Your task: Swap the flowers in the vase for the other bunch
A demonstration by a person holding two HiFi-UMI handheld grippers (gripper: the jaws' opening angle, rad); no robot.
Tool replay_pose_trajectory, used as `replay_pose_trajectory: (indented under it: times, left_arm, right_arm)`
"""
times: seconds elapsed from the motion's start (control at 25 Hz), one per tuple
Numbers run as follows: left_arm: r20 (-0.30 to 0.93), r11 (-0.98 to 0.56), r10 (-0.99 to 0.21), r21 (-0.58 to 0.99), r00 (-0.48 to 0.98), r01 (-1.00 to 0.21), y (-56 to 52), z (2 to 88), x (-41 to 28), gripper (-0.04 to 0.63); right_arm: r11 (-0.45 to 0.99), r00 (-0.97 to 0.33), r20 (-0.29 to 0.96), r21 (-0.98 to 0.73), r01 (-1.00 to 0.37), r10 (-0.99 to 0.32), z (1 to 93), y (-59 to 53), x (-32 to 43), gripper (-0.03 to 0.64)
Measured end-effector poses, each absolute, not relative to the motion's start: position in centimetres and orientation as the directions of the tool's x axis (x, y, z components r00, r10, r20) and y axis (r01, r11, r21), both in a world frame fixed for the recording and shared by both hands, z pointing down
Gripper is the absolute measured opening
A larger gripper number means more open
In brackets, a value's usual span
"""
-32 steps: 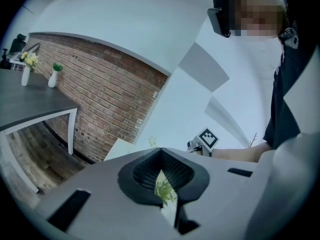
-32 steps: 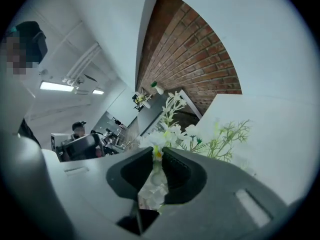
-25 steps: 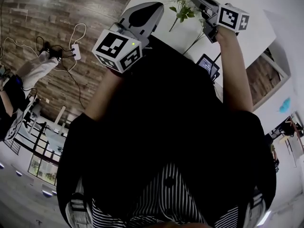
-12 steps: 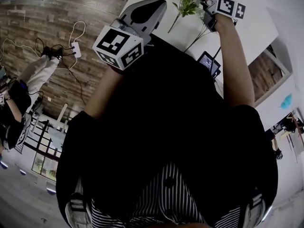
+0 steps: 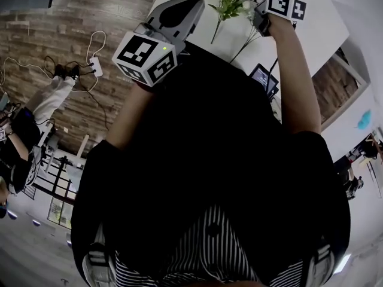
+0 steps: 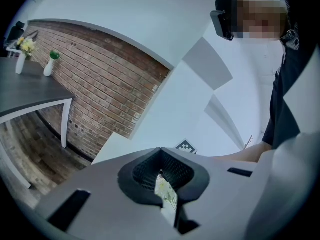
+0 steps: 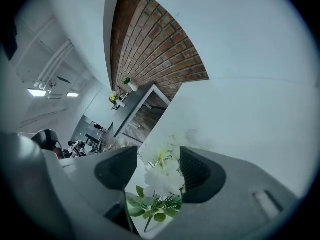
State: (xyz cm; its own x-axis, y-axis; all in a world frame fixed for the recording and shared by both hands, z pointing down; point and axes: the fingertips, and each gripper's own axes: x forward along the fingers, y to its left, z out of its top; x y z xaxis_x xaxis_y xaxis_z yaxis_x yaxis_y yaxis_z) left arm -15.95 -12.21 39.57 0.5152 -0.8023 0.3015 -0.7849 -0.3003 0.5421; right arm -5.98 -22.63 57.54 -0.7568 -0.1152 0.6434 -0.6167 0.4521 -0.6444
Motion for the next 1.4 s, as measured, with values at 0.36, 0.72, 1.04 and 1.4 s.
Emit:
replay_pose_trajectory:
  times: [0.36,0.72,1.04,1.4]
  left_arm:
    - [0.289,-0.358,-0.778,0.526,0.558,-0.772,-12.0,38.6,-13.9,0.006]
    - [0.267,-0.455,-0.725,0.507,0.635,-0.732,-12.3,37.3,-10.1,0.006]
    - [0.26,-0.554,-0.629,0.511,0.733,-0.657,-12.0,37.4,-5.0,0.006]
    - [0.279,-0.592,-0.567,0.516,0.775,-0.619,-12.2,38.1,-1.5,0.006]
  right_arm:
    - [0.463,-0.783,0.588,-0.648,-0.605,-0.201,52.9,-22.2,-3.7,0.273]
    - [0.535,-0.818,0.492,-0.623,-0.57,-0.299,44.7,-18.5,-0.2,0.202]
    - [0.499,-0.771,0.492,-0.588,-0.637,-0.405,44.8,-13.5,4.8,0.002]
    - [0.349,-0.691,0.698,-0.61,-0.711,-0.188,55.3,-6.2,7.0,0.145]
